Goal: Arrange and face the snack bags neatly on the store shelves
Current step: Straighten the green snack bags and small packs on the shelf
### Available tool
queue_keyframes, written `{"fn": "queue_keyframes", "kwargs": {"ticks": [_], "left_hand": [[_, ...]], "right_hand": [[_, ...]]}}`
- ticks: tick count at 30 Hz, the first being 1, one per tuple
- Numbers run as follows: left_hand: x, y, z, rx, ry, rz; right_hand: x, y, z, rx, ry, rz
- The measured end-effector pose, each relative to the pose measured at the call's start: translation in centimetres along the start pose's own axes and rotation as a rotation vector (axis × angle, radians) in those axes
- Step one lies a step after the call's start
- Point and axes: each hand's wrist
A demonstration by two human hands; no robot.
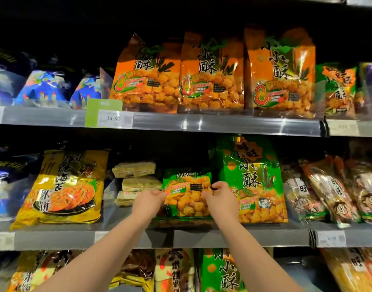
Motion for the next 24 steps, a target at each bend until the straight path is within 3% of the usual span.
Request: {"fn": "queue_keyframes", "kwargs": {"ticks": [5, 12, 15, 17, 24], "left_hand": [[0.3, 1.1, -0.7, 0.011, 0.016, -0.010], [0.4, 2.3, -0.6, 0.162, 0.165, -0.052], [0.6, 1.6, -1.1, 0.309, -0.047, -0.224], [1.3, 2.2, -1.5, 0.382, -0.143, -0.261], [1.5, 2.0, -1.1, 0.421, -0.388, -0.259]], "right_hand": [[0.1, 1.3, -0.5, 0.052, -0.022, 0.097], [0.6, 3.9, -1.7, 0.317, -0.370, 0.196], [1.7, 4.3, -1.7, 0.409, -0.513, 0.174], [2.2, 4.0, -1.4, 0.372, -0.514, 0.138], [2.5, 1.5, -0.2, -0.024, -0.276, -0.098]]}}
Point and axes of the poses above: each hand's wrist, its own y-axis towards the middle knuckle, its own z-axis out of the palm, x = y × z, and after that the axes turned 1 degree about y, right-handed
